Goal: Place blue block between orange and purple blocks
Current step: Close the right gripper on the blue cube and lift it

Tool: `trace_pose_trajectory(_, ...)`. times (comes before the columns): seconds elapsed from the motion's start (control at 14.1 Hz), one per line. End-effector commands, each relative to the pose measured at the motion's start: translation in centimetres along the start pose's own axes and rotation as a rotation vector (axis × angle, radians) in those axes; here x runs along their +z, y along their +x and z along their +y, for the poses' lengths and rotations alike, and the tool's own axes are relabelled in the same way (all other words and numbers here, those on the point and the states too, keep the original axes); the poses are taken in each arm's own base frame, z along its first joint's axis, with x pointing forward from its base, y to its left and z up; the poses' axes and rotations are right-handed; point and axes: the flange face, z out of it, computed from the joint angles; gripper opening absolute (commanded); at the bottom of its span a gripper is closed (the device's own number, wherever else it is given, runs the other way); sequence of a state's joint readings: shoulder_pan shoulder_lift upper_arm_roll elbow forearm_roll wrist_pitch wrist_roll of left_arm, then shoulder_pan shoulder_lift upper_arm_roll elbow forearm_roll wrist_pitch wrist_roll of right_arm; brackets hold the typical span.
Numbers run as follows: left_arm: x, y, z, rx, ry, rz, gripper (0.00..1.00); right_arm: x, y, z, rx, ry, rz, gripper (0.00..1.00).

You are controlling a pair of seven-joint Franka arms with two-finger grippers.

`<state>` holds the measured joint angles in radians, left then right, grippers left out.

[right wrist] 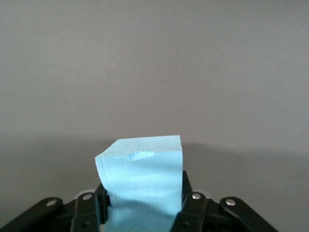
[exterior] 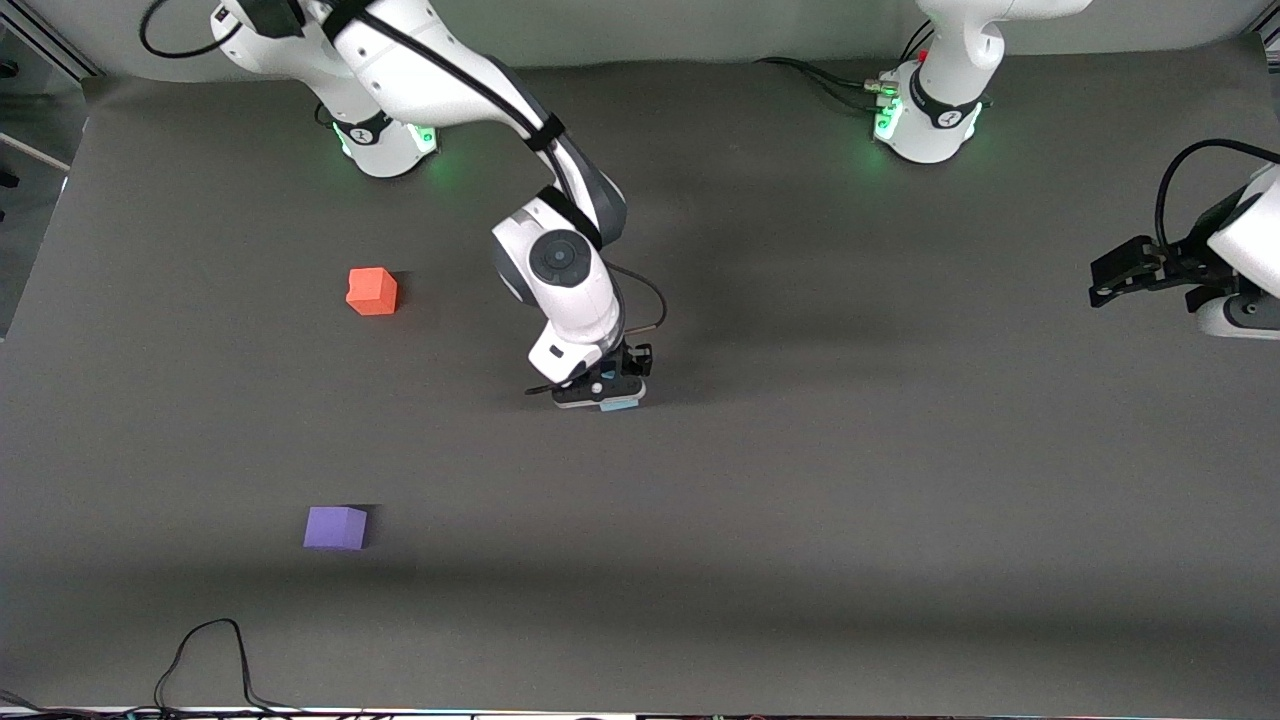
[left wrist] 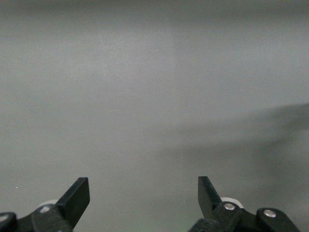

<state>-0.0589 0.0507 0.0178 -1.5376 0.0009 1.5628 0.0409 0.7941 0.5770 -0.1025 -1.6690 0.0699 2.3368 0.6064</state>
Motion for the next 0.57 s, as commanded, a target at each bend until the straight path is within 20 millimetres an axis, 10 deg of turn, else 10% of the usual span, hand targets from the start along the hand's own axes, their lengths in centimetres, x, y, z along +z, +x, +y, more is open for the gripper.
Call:
trace_pose_trajectory(0.0, -0.1, -0.6, 0.4, 0.01, 0.01, -0.006, 1.0, -10.3, 2.6, -0.4, 0.026, -0.016, -0.026, 0.11)
trace_pose_trajectory(0.5, -0.1, -0.6, -0.1, 0.005, 0.014, -0.006, 1.0, -26.6, 6.2, 4.4, 0.091, 0.052, -0.043, 0.12)
